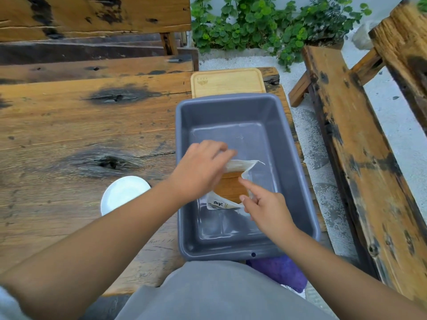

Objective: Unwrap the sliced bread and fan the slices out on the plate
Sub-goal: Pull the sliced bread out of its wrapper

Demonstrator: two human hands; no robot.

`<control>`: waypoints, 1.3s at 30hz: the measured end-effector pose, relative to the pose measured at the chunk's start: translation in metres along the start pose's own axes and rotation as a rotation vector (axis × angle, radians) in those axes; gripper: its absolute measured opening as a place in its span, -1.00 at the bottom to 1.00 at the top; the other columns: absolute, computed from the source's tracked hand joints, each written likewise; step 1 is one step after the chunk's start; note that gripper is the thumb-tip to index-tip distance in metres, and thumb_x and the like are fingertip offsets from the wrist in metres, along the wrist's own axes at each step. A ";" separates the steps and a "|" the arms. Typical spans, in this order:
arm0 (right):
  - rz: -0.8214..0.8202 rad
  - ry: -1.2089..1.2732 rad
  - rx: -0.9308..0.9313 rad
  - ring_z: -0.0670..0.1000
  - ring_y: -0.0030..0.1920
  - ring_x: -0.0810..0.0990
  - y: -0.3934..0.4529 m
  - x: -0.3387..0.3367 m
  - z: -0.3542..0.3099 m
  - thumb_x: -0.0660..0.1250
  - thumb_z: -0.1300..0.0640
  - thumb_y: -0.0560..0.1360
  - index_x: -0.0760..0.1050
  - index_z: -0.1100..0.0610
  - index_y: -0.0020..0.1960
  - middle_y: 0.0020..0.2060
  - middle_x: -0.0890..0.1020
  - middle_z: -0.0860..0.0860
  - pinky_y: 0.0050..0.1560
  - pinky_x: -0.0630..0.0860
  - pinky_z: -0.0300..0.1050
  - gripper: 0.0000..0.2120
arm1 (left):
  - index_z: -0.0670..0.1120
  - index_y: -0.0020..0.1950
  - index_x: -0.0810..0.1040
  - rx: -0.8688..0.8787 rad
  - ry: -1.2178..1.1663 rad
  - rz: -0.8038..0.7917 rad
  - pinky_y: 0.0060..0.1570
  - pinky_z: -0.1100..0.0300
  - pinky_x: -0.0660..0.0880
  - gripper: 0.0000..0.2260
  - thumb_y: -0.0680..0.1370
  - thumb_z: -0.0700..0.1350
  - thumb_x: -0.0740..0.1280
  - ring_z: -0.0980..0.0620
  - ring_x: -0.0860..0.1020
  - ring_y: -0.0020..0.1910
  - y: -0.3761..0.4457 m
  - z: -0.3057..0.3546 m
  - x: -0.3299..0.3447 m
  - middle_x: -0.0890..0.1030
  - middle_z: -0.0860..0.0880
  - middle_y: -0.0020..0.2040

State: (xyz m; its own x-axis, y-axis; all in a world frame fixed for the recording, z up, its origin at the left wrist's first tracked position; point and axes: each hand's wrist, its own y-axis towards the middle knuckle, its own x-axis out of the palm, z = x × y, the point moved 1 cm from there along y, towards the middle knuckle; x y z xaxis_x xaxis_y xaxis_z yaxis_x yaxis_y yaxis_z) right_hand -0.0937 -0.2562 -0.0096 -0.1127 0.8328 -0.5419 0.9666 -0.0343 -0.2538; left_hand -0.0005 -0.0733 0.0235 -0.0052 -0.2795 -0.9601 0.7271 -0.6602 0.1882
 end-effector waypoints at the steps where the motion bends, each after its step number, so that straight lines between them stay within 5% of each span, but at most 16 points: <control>1: -0.004 -0.036 -0.009 -0.02 -0.44 0.51 0.001 0.000 0.000 0.35 0.13 0.53 0.58 -0.08 0.25 -0.50 0.54 -0.01 -0.15 0.58 -0.08 -0.69 | -0.02 0.24 0.47 0.075 0.036 0.004 -0.06 -0.02 0.38 -0.70 0.51 -0.07 0.30 -0.12 0.47 0.11 -0.010 0.005 0.000 0.55 -0.05 0.16; 3: -0.010 -0.086 -0.006 -0.13 -0.44 0.49 0.004 -0.001 0.003 0.36 0.12 0.51 0.64 -0.01 0.14 -0.53 0.51 -0.12 -0.18 0.55 -0.13 -0.78 | 0.04 0.17 0.51 0.131 0.083 -0.089 -0.05 0.00 0.31 -0.76 0.54 0.05 0.23 -0.08 0.43 0.16 -0.027 0.011 0.000 0.53 0.00 0.21; 6: -0.031 -0.156 0.023 -0.15 -0.35 0.52 0.008 -0.007 0.001 0.38 0.03 0.49 0.57 -0.01 0.24 -0.53 0.49 -0.17 -0.15 0.51 -0.15 -0.68 | 0.06 0.00 0.60 0.081 0.171 -0.244 0.04 -0.06 0.25 -0.69 0.54 0.19 0.15 -0.11 0.37 0.27 -0.041 0.011 0.004 0.47 0.01 0.31; 10: -0.123 -0.520 0.114 0.12 -0.02 0.64 0.013 -0.017 -0.005 0.27 -0.29 0.41 0.28 -0.12 0.40 -0.18 0.66 -0.10 -0.20 0.48 -0.04 -0.38 | 0.00 -0.24 0.67 -0.062 0.205 -0.236 0.01 -0.05 0.17 -0.51 0.55 0.23 0.06 -0.12 0.41 0.18 -0.043 0.011 0.001 0.53 0.02 0.18; 12: -0.115 -0.732 0.126 0.16 0.02 0.63 0.016 -0.023 -0.005 0.14 -0.42 0.38 0.32 -0.16 0.33 -0.01 0.66 -0.05 -0.25 0.41 -0.05 -0.41 | -0.02 -0.27 0.68 -0.107 0.220 -0.225 -0.03 -0.03 0.15 -0.46 0.56 0.22 0.02 -0.11 0.44 0.12 -0.044 0.011 0.001 0.58 0.04 0.06; 15: 0.008 -0.879 0.065 0.15 0.05 0.55 0.022 -0.034 -0.011 0.04 -0.41 0.45 0.55 -0.13 0.12 0.05 0.52 0.01 -0.21 0.39 -0.04 -0.48 | -0.01 -0.21 0.70 -0.173 0.233 -0.248 -0.03 -0.01 0.13 -0.48 0.55 0.19 0.02 -0.08 0.42 0.11 -0.043 0.010 0.001 0.61 0.09 -0.06; 18: 0.060 -0.987 -0.087 0.10 0.13 0.40 0.031 -0.040 -0.018 0.15 -0.38 0.43 0.60 -0.06 0.09 0.08 0.43 0.00 0.01 0.37 0.02 -0.50 | 0.01 -0.18 0.69 -0.226 0.228 -0.255 0.01 -0.03 0.12 -0.59 0.48 0.20 0.13 -0.08 0.35 0.19 -0.037 0.010 0.001 0.57 0.09 0.12; 22: -0.136 -0.989 -0.192 0.10 0.46 0.05 0.043 -0.041 -0.023 0.28 -0.39 0.30 0.34 -0.11 0.37 0.50 0.09 0.03 0.29 0.18 0.16 -0.28 | 0.09 0.08 0.59 -0.242 0.212 -0.291 0.17 -0.16 0.06 -0.57 0.40 0.27 0.15 -0.17 0.20 0.37 -0.036 0.007 -0.002 0.40 0.07 0.38; 25: -0.236 -0.936 -0.124 0.13 0.54 -0.18 0.049 -0.044 -0.020 0.31 -0.46 0.23 0.11 -0.23 0.45 0.56 -0.23 -0.01 0.40 0.04 0.21 -0.12 | 0.13 0.20 0.54 -0.279 0.157 -0.334 0.27 -0.26 -0.06 -0.52 0.42 0.29 0.10 -0.19 0.09 0.47 -0.041 0.001 -0.002 0.30 0.08 0.46; 27: -0.256 -0.899 -0.068 0.13 0.55 -0.22 0.051 -0.048 -0.019 0.32 -0.48 0.19 0.06 -0.28 0.46 0.56 -0.28 -0.03 0.42 0.00 0.21 -0.07 | 0.13 0.08 0.62 -0.297 0.126 -0.330 0.28 -0.26 -0.11 -0.56 0.43 0.28 0.08 -0.18 0.07 0.49 -0.044 0.000 -0.003 0.29 0.10 0.48; 33: -0.231 -0.879 0.007 0.12 0.55 -0.18 0.052 -0.047 -0.018 0.36 -0.44 0.18 0.04 -0.30 0.45 0.57 -0.23 -0.04 0.42 0.01 0.21 -0.07 | 0.12 -0.24 0.70 -0.362 0.155 -0.248 0.22 -0.18 0.06 -0.54 0.54 0.24 0.06 -0.09 0.21 0.41 -0.041 0.001 0.003 0.45 0.17 0.36; 36: -0.208 -0.916 0.023 0.12 0.56 -0.16 0.050 -0.046 -0.022 0.35 -0.31 0.27 0.09 -0.29 0.45 0.58 -0.17 -0.01 0.43 0.01 0.20 -0.18 | 0.12 -0.22 0.69 -0.398 0.127 -0.201 0.18 -0.10 0.06 -0.70 0.50 0.15 0.19 -0.10 0.24 0.40 -0.042 0.004 0.005 0.47 0.16 0.35; 39: -0.174 -1.020 0.007 0.16 0.50 0.03 0.046 -0.046 -0.035 0.35 -0.21 0.31 0.22 -0.22 0.40 0.52 0.06 0.05 0.38 0.11 0.16 -0.31 | 0.13 0.04 0.59 -0.409 0.005 -0.261 0.18 -0.11 0.22 -0.75 0.45 0.11 0.22 -0.11 0.33 0.35 -0.043 0.005 0.006 0.37 0.09 0.44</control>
State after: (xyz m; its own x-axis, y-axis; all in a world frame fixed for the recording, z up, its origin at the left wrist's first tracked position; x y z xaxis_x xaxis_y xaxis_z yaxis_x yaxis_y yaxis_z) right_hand -0.0357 -0.2764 0.0314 -0.3956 -0.0379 -0.9177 0.9172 0.0362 -0.3968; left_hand -0.0352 -0.0505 0.0108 -0.2206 -0.1371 -0.9657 0.9122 -0.3796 -0.1544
